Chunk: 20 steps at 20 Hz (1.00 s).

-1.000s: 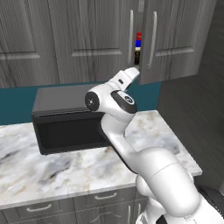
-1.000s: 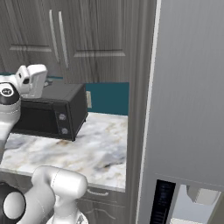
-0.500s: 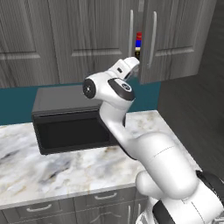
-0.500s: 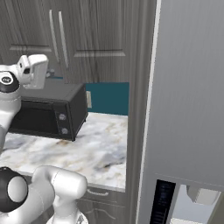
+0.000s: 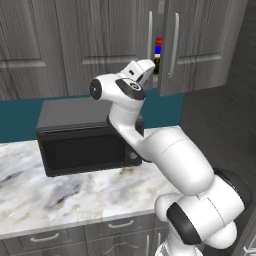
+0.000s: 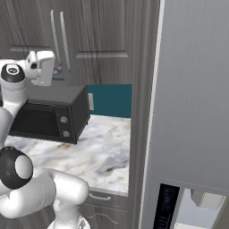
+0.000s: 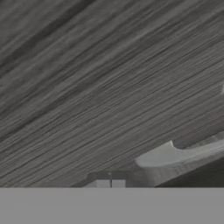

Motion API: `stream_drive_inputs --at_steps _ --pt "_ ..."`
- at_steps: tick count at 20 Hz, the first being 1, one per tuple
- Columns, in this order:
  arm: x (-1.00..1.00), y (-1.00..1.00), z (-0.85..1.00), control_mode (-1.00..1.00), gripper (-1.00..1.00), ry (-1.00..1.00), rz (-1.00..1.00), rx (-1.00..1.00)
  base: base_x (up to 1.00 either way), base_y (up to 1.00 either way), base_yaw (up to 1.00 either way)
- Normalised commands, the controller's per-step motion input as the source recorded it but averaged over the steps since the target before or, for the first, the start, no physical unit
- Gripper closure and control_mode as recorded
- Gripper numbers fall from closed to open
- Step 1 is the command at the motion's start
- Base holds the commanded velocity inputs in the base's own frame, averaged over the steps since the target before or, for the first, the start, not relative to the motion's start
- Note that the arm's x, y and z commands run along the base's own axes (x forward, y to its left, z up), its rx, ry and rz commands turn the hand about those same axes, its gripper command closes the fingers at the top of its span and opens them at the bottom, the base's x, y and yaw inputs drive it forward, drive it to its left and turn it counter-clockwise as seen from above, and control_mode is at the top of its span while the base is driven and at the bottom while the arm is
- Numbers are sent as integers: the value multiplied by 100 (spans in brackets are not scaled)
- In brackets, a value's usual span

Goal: Move the ketchup and mayonnaise from the cabinet to the dining counter.

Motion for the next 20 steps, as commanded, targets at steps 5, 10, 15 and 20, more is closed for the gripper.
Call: stream_drive_inputs --at_steps 5,10,15,20 --pt "35 -18 0 -100 100 3 -10 0 0 0 0" --pt "0 -40 0 -100 100 3 -14 -4 0 0 0" --pt "1 -44 0 -100 100 2 -13 -2 0 0 0" --pt "19 -40 0 -100 100 0 -7 0 0 0 0"
